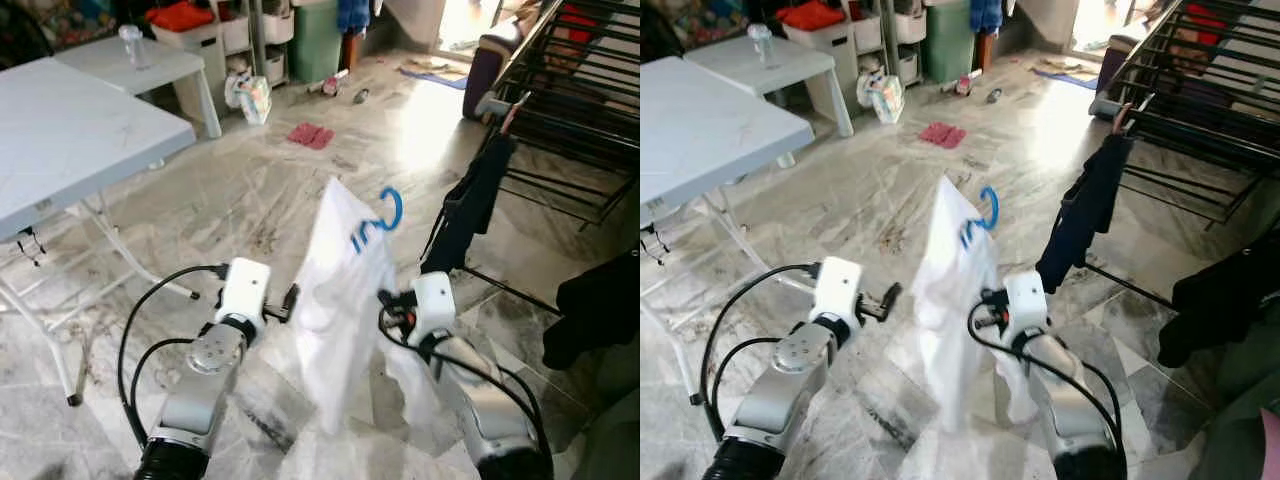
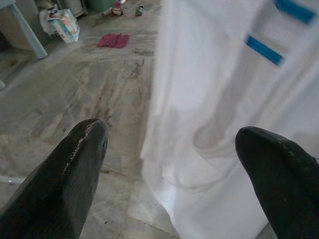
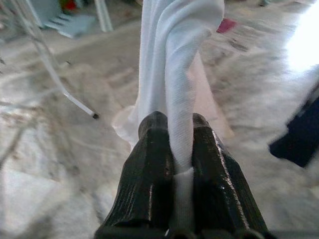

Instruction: Hang hanger

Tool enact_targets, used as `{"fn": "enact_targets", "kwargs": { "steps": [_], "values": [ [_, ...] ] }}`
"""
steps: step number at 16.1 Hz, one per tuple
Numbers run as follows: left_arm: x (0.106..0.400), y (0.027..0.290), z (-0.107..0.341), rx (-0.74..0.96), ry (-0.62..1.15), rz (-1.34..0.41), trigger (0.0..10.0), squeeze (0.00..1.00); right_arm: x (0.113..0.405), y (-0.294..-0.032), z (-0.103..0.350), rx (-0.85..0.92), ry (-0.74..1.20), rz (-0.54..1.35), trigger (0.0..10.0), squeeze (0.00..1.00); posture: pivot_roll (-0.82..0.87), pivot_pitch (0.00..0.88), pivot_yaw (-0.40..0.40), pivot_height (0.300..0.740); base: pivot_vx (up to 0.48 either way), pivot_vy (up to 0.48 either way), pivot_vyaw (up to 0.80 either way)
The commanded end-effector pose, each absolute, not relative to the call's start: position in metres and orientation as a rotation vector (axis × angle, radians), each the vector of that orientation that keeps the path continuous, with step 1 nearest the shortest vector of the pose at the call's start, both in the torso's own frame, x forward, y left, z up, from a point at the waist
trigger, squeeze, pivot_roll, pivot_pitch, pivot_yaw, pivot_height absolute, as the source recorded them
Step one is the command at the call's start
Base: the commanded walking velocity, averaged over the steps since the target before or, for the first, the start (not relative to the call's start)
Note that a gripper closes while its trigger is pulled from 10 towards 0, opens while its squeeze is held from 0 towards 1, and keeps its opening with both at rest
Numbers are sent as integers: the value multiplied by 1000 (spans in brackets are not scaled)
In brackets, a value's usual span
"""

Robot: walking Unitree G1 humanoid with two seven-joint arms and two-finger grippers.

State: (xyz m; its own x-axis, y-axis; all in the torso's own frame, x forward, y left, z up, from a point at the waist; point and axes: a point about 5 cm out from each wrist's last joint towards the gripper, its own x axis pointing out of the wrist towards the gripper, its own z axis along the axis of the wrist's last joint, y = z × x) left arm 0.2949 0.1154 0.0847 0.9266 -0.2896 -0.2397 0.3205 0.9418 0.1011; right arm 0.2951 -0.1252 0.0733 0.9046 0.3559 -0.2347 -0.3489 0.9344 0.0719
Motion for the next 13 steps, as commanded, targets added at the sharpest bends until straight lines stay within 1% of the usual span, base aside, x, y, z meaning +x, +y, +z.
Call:
{"fn": "enact_targets", "kwargs": {
  "steps": [1, 3, 5, 6, 9, 11, 13],
  "values": [
    [296, 116, 88, 145, 205, -310, 10000, 0, 305, -118, 101, 24, 131, 409, 10000, 0, -8, 0, -36, 740, 0, 0, 800],
    [296, 117, 89, 148, 201, -302, 10000, 0, 306, -118, 102, 18, 127, 407, 10000, 0, -8, 0, -36, 740, 0, 0, 800],
    [296, 133, 92, 121, 204, -205, 10000, 0, 308, -129, 100, 49, 135, 333, 10000, 0, -3, 0, -34, 740, 0, 0, 0],
    [292, 143, 93, 116, 202, -165, 10000, 0, 306, -133, 99, 58, 133, 317, 10000, 0, -2, 0, -29, 740, 0, 0, 0],
    [283, 154, 88, 140, 220, -126, 10000, 0, 302, -135, 94, 73, 153, 295, 10000, 0, 6, 0, -26, 740, 0, 0, 0],
    [284, 156, 86, 134, 236, -106, 10000, 0, 302, -128, 94, 78, 153, 312, 10000, 0, 9, 0, -28, 740, 0, 0, 0],
    [287, 152, 89, 124, 231, -106, 10000, 0, 303, -126, 95, 75, 150, 322, 10000, 0, 8, 0, -27, 740, 0, 0, 0]
  ]
}}
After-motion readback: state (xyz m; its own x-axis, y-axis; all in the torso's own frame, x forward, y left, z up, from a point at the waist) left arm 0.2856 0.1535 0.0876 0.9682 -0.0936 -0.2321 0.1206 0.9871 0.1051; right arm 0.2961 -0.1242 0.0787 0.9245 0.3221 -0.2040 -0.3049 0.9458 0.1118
